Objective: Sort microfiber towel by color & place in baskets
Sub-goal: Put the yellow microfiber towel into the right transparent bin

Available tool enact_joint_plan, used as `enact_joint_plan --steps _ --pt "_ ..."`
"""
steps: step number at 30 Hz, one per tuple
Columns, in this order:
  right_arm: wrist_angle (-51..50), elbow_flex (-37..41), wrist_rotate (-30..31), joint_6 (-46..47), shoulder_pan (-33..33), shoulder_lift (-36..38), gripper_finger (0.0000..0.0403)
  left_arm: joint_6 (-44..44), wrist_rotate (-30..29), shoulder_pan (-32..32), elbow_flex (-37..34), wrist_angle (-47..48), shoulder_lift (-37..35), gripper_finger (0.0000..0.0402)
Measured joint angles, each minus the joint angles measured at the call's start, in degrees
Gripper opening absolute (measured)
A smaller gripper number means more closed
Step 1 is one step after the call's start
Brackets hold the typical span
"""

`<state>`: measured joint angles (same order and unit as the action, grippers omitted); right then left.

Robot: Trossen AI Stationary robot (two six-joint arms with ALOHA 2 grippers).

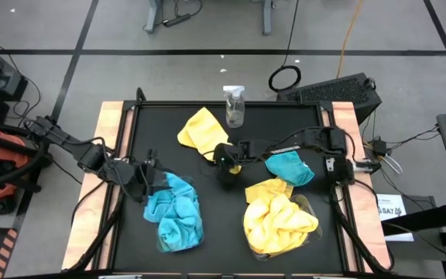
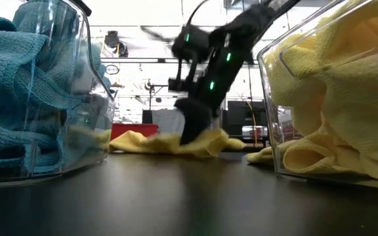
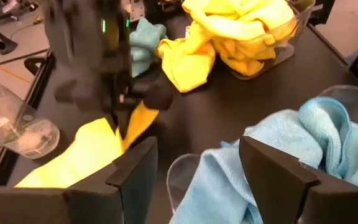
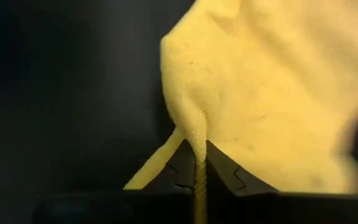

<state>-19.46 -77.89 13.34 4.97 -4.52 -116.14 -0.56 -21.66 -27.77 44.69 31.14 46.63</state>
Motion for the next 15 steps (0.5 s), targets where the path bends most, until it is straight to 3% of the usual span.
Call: enact_joint_plan --steps 15 --pt "-13.5 -0.3 17.2 0.1 14.5 26.8 0.0000 6.9 -0.9 0.9 0.0 -8.0 6.7 0.0233"
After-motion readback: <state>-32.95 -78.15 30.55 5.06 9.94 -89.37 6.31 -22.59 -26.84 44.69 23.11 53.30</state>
